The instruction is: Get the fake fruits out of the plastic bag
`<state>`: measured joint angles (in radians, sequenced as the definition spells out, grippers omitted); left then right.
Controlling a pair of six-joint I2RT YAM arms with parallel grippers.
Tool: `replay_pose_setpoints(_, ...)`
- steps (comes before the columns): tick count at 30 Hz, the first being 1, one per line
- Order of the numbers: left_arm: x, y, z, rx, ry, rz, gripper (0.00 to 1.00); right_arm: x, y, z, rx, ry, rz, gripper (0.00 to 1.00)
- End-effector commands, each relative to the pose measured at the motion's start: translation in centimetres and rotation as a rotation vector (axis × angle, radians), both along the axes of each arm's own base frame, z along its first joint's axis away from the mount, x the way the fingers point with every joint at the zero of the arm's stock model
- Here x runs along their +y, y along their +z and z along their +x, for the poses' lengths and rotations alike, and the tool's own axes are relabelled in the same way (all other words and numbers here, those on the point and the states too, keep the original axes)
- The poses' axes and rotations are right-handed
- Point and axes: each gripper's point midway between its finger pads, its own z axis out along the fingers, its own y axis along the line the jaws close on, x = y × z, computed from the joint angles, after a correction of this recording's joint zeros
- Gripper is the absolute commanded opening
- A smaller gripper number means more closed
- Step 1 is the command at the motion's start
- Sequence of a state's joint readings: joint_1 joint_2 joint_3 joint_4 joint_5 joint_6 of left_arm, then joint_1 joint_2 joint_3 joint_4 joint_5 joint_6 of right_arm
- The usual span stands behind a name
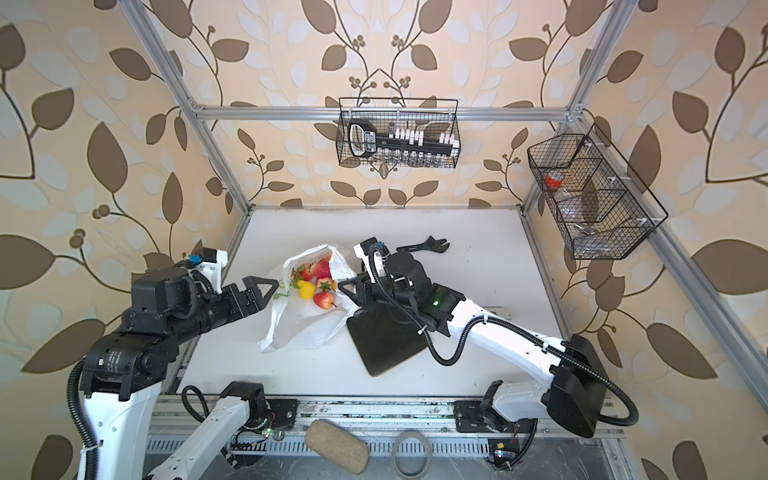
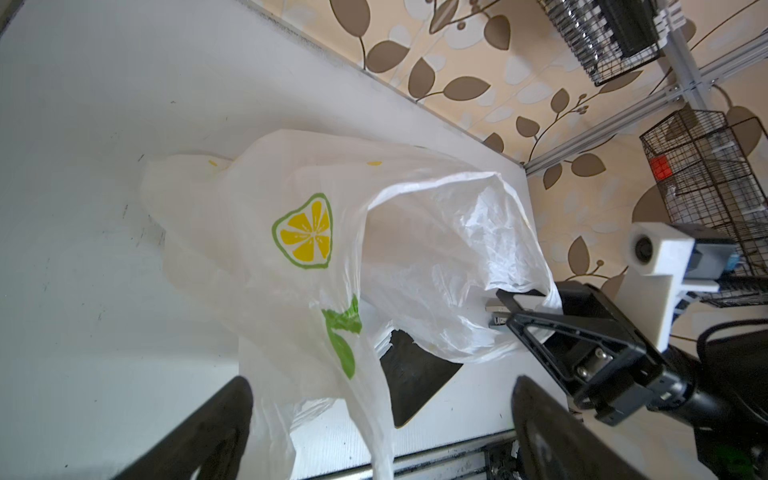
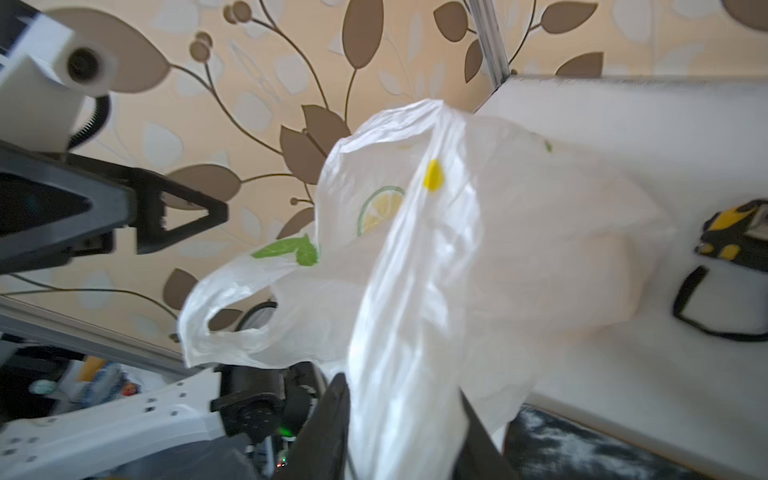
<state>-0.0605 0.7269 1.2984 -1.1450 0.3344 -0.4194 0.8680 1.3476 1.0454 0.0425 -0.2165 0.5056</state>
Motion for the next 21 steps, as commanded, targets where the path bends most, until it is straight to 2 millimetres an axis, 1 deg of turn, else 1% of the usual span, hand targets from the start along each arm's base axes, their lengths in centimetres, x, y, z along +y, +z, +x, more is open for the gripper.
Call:
replay_pose_setpoints(1, 0.5, -1.4, -1.9, 0.065, -0.005, 0.059, 0.98, 0.3, 2.3, 2.0, -0.050, -0.076, 0.031, 0.21)
replay_pose_setpoints(3, 0.8, -2.0, -2.1, 0.083, -0.007, 0.089, 0.99, 0.5, 2.7, 3.4, -0.063, -0.113, 0.024, 0.15)
replay_pose_setpoints(6, 0.6, -2.1, -2.0, 0.090, -0.030, 0.104, 0.99, 1.1, 3.3, 5.5, -0.068, -0.138, 0.024, 0.07)
replay_pose_setpoints(9, 0.2, -1.8, -1.8, 0.093, -0.060, 0.107, 0.99, 2.2, 4.0, 7.0, -0.071, -0.140, 0.034, 0.03)
replay_pose_setpoints(11, 0.0, -2.1, -1.6, 0.106, -0.082, 0.119, 0.99, 3.0, 4.3, 7.7, -0.071, -0.133, 0.042, 0.02)
replay_pose_setpoints(13, 0.0, -2.9, -1.5, 0.135, -0.098, 0.148, 0.99, 3.6, 4.8, 8.1, -0.073, -0.120, 0.052, 0.02)
replay_pose_setpoints(16, 0.2, -3.9, -0.9, 0.168, -0.114, 0.198, 0.99, 4.1, 5.1, 8.6, -0.077, -0.117, 0.058, 0.01)
replay_pose_setpoints(21, -1.8, -4.1, 0.2, 0.174, -0.213, 0.192, 0.99, 4.5, 5.5, 9.1, -0.075, -0.110, 0.066, 0.00)
